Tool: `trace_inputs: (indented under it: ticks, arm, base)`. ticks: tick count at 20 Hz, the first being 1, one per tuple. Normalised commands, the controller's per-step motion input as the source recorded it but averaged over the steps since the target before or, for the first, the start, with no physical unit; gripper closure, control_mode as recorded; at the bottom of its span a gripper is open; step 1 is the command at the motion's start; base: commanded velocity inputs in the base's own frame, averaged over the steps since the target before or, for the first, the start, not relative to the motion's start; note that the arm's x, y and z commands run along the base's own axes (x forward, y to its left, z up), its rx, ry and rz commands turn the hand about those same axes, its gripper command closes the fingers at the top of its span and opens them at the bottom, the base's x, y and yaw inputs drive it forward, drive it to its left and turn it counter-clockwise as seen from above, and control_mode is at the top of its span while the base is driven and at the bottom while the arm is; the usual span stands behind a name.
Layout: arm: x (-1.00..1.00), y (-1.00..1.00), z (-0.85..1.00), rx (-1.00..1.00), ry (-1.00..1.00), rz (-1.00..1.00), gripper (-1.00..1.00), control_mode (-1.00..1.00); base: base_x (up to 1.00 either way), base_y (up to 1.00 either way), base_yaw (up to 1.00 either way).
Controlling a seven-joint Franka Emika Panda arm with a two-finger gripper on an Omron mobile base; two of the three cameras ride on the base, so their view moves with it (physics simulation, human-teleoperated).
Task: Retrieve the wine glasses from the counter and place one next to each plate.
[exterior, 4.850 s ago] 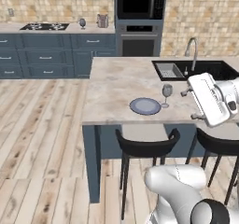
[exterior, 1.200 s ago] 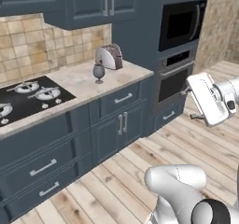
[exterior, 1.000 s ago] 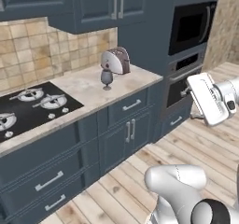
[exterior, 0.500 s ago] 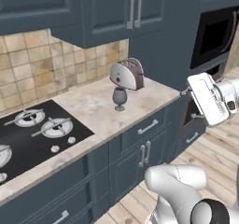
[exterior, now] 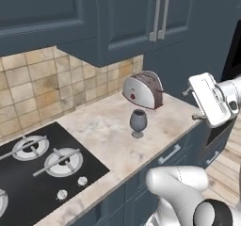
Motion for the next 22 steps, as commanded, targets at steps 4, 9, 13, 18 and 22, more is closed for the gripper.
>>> trace_inputs:
  ticks: [4, 9, 13, 18, 22]
  arm:
    - [0.0, 0.0, 0.0, 0.0, 0.0, 0.0, -1.0, 1.0]
    - [0.0, 0.0, 0.0, 0.0, 0.0, 0.0, -1.0, 1.0]
    - [0.0, 0.0, 0.0, 0.0, 0.0, 0.0, -1.0, 1.0]
    - [0.0, 0.0, 0.0, 0.0, 0.0, 0.0, -1.0, 1.0]
    - [0.0, 0.0, 0.0, 0.0, 0.0, 0.0, -1.0, 1.0]
  base:
    - [0.85, 0.01, 0.08]
    - [0.71, 0.0, 0.1]
    - [0.59, -0.01, 0.26]
    - [0.52, -0.02, 0.31]
    - [0.62, 0.0, 0.28]
